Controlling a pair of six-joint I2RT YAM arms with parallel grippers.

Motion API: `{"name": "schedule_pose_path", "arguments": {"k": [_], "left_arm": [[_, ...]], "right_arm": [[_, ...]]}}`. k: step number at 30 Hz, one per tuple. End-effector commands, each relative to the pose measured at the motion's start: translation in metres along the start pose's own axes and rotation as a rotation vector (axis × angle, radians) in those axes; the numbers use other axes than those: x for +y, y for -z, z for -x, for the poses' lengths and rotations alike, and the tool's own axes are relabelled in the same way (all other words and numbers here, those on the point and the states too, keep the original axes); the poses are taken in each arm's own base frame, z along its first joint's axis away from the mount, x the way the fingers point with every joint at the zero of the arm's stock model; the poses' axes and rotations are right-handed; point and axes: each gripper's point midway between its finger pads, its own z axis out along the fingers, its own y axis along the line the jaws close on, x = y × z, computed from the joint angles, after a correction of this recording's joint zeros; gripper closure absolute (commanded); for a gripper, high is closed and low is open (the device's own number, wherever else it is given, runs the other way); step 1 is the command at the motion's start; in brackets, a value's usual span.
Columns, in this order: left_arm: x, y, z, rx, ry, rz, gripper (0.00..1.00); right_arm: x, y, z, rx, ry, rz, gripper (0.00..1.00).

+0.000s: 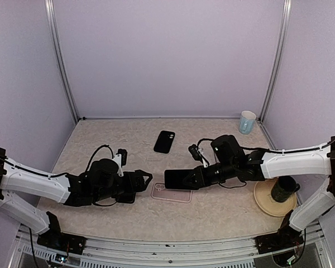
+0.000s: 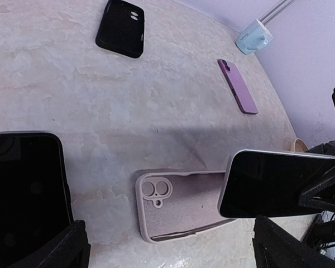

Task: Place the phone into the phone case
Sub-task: Install the phone on the phone case.

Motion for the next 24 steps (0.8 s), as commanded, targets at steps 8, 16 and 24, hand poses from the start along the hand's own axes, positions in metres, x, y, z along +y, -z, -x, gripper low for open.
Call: {"name": "schedule_pose_path", "arguments": {"k": [8,16,24], "left_arm": [[-0.021,-0.018,-0.003,0.030,0.004,-0.077,0.01],[-0.026,-0.024,-0.009,0.049,0.008,-0.100,0.01],[-0.029,-0.031,-0.017,0.073,0.007,-0.115,0.01]], "right_arm": [[0.008,0.013,0.010,-0.035,-0.188,0.143,1.00],[-0.008,0.009,0.013,-0.031,-0.229,0.042,1.00],[-0.009,-0.009,0.002,0.073,-0.313,0.048,1.00]]}}
